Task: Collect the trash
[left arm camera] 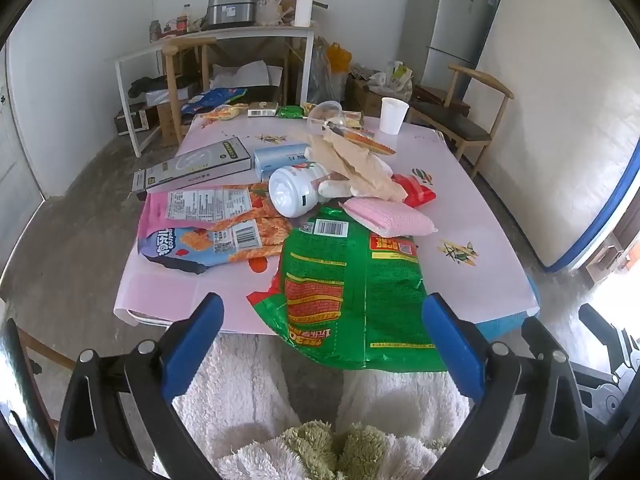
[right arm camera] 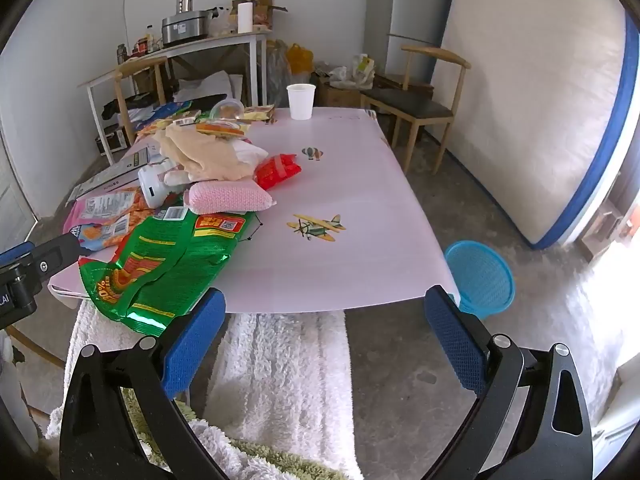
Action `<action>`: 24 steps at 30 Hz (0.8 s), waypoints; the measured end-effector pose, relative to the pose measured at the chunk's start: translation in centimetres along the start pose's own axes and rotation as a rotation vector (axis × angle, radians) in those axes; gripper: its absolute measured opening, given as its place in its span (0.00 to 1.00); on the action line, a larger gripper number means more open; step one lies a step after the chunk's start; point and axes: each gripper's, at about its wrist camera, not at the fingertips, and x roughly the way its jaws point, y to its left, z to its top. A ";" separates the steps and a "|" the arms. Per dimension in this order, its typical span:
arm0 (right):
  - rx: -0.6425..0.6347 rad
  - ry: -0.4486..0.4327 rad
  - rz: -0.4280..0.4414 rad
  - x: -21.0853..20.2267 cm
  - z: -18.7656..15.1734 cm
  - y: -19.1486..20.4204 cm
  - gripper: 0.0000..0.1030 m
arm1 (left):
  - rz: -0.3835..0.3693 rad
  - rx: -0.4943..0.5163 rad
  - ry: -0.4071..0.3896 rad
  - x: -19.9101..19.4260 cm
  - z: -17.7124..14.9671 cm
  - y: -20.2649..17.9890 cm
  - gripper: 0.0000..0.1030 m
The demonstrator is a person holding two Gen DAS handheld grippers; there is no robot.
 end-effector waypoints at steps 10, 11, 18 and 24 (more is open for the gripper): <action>-0.002 -0.001 -0.002 0.0 0.0 0.0 0.93 | -0.001 0.025 0.017 0.4 -0.2 -0.4 0.94; -0.003 -0.001 -0.002 0.0 0.0 0.0 0.93 | -0.002 0.026 0.018 0.4 -0.2 -0.4 0.94; -0.002 0.000 -0.002 0.0 0.0 0.0 0.93 | 0.000 0.025 0.020 0.4 -0.2 -0.4 0.94; -0.002 -0.002 -0.002 0.0 0.0 0.0 0.93 | -0.001 0.025 0.020 0.4 -0.2 -0.4 0.94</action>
